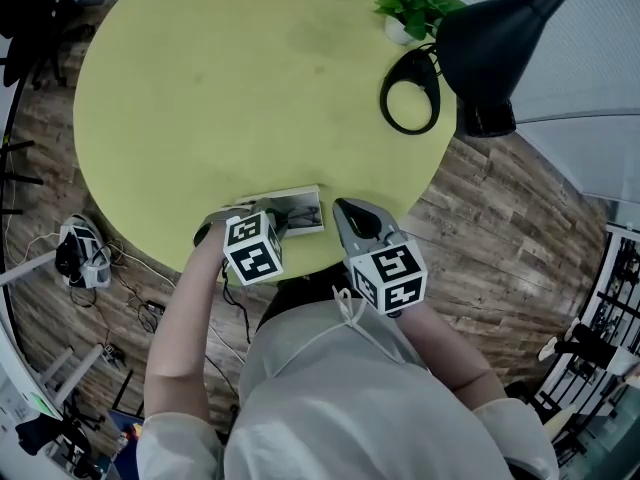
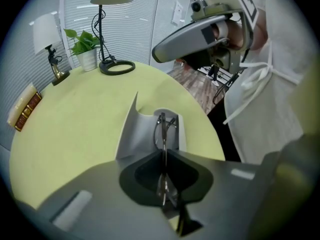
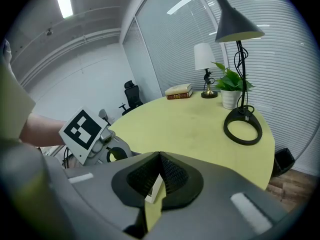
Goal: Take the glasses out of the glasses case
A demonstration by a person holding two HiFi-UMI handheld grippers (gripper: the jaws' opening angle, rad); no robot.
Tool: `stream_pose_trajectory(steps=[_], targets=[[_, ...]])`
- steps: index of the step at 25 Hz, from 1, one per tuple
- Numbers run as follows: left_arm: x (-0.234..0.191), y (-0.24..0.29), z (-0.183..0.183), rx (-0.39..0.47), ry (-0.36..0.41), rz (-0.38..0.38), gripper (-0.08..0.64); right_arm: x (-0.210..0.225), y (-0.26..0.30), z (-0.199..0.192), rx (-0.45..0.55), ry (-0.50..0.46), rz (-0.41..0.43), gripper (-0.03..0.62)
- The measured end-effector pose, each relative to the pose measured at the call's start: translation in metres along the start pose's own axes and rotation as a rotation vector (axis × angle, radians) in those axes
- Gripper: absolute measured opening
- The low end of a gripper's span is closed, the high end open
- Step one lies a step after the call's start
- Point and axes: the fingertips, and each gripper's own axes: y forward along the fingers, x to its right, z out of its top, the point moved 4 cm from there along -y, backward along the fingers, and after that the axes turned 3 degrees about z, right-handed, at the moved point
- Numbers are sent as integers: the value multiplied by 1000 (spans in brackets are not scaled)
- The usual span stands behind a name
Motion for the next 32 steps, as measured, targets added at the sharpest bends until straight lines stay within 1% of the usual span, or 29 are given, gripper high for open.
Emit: stream_pose_trajectory(steps=[4,6,8,11,16,20,23,25,28,32], targets=[[4,-1,0,-1,54,-8,15,-4,-5,-2,1,-2,-8,0],[4,-2,0,-8,79,8,15,-7,-8,-4,2,-2,-10,0],[3,-4,1,-2,90,38,15,-9,-12,-6,6,2,-13,0],[0,-10,4,27,96,97,15,-8,-19,-8,10,10,-28,0],[1,-27,5,47,140,186,15,-11,-29,-4,29,1,-45,0],[2,-46,7,87,132,266,15,-17,-39,-2,49,-2,-55,0],[2,-65,7,141,98,351,15,-24,-44,1,64,-10,-57,0],[1,-78,9,196,50,418,15,-27,-46,4,75,-18,-57,0],[1,-99,9,299,-65,507,15,-34,-52,9,95,-33,-56,0],[7,-131,1,449,-226,594,14,-48,-61,15,124,-58,-59,0]])
